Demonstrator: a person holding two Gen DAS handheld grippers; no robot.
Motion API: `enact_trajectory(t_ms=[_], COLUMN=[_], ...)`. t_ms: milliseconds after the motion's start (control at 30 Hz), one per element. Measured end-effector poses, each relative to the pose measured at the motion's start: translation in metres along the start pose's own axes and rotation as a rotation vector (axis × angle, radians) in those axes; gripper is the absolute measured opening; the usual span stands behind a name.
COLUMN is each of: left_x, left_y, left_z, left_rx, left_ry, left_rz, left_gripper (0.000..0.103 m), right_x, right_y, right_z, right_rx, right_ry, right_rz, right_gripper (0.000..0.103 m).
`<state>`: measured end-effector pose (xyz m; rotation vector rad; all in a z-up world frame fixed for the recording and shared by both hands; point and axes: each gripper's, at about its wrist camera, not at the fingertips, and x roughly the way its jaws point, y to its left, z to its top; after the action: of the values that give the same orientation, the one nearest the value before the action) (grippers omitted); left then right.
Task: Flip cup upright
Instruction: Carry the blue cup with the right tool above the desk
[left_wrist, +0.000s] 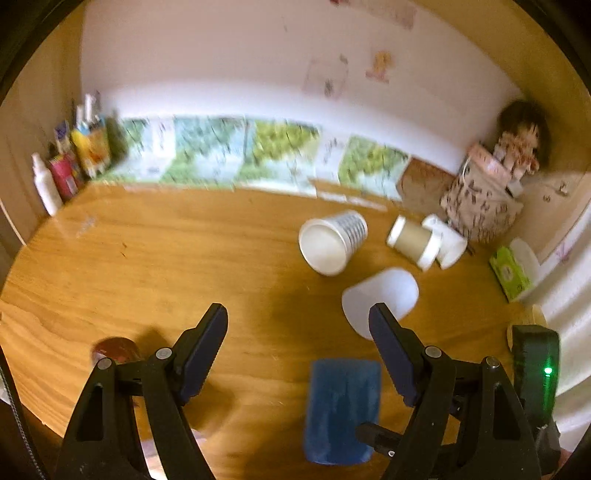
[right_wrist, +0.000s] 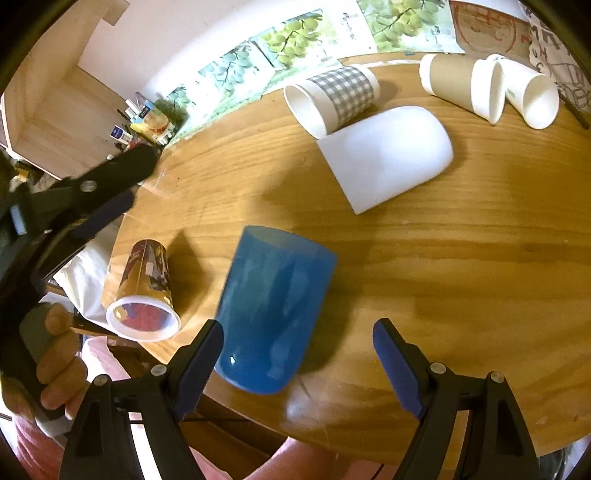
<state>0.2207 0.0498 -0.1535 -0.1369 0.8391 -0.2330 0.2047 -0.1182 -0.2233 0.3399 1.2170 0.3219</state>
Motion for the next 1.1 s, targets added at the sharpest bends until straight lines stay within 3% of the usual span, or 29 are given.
enact_trajectory(t_ms=[167, 433, 600, 1100], left_x=[-0.021, -0.047, -0.057, -0.060], left_y=[0.013, 0.026, 0.034, 0.042], left_z=[0.001, -0.003, -0.006, -0.006], left_rx=[0.009, 0.038, 0.019, 0.114], left_ry=[-0.085, -0.148, -0.137, -0.037], left_rz=[0.018, 0.028, -0.015, -0.148], left_gripper=[0.082, 0.082, 0.082, 0.082], right_x=[0.006, 0.015, 0.024, 0.051], right_y=[0.012, 0.024, 0.028, 0.026], right_z=[0.003, 0.004, 0.008, 0.027], right_rx=[0.022, 0.074, 0.109, 0.214], right_ry=[-0.044, -0.064, -0.057, 0.025], right_rz=[-0.016, -0.055, -0.089, -0.159], right_gripper=[0.084, 0.084, 0.084, 0.084])
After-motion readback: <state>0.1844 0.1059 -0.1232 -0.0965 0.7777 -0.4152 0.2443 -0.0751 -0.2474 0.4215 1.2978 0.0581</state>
